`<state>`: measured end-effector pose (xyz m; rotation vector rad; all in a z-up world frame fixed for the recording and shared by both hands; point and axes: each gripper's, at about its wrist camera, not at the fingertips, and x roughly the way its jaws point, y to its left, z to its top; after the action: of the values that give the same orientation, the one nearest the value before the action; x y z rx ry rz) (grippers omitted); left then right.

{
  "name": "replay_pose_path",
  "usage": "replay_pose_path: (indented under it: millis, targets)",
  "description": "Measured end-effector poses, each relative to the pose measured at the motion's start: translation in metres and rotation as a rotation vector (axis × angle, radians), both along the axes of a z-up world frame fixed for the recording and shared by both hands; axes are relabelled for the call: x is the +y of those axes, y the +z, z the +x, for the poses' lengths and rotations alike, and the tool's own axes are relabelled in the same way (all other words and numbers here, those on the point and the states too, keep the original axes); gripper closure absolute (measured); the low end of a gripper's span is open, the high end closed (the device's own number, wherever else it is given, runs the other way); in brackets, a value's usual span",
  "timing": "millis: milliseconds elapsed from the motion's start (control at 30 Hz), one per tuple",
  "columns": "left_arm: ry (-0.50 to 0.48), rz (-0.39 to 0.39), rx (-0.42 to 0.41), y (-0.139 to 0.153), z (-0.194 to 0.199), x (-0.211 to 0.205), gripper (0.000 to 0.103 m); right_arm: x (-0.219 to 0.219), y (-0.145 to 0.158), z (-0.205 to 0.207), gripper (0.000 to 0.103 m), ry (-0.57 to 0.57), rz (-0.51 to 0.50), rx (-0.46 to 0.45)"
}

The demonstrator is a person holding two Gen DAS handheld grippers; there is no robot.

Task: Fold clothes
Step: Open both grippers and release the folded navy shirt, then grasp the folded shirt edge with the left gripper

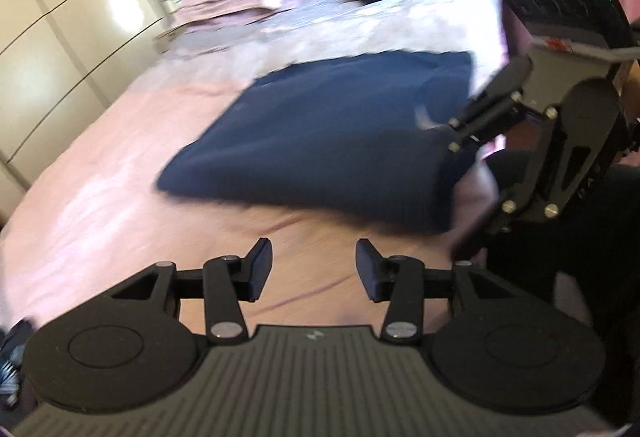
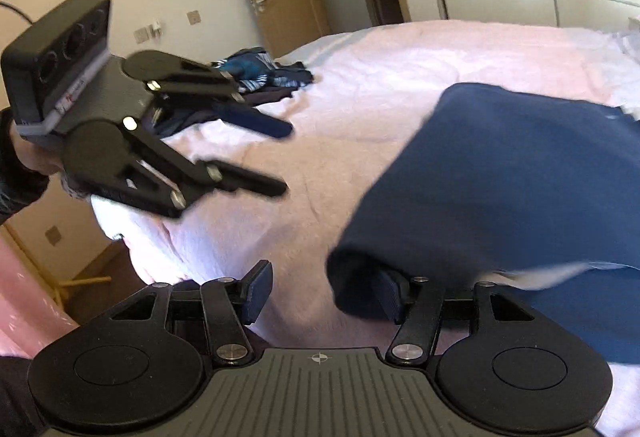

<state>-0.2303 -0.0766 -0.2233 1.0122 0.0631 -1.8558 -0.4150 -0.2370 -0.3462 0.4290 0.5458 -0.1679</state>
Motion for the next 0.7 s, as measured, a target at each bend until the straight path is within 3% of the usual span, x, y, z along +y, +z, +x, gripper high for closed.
replay_pose_path:
  millis: [67,133,267,367,533,700]
  targets:
    - [0.038,-0.008,0.018,0.003,0.013,0.002,0.061,0.001,-0.01,0.015,0.044,0.018,0.059,0.009]
    - [0.049,-0.018,0.044,0.003,0.018,0.004,0.058,0.005,-0.014,0.021,0.043,0.016,0.044,0.032]
    - [-0.039,-0.066,0.034,-0.014,-0.003,0.009,0.046,0.0,-0.007,0.002,0.043,0.021,0.065,0.024]
    - [-0.141,-0.112,-0.043,-0.033,-0.032,0.014,0.045,0.007,0.005,-0.032,0.043,0.018,-0.021,0.065]
    - [-0.307,-0.13,-0.164,-0.074,-0.078,0.025,0.042,0.0,0.01,-0.081,0.043,-0.102,-0.216,0.18]
    - [-0.344,-0.108,-0.191,-0.099,-0.1,0.02,0.041,-0.021,-0.002,-0.103,0.042,-0.199,-0.333,0.315]
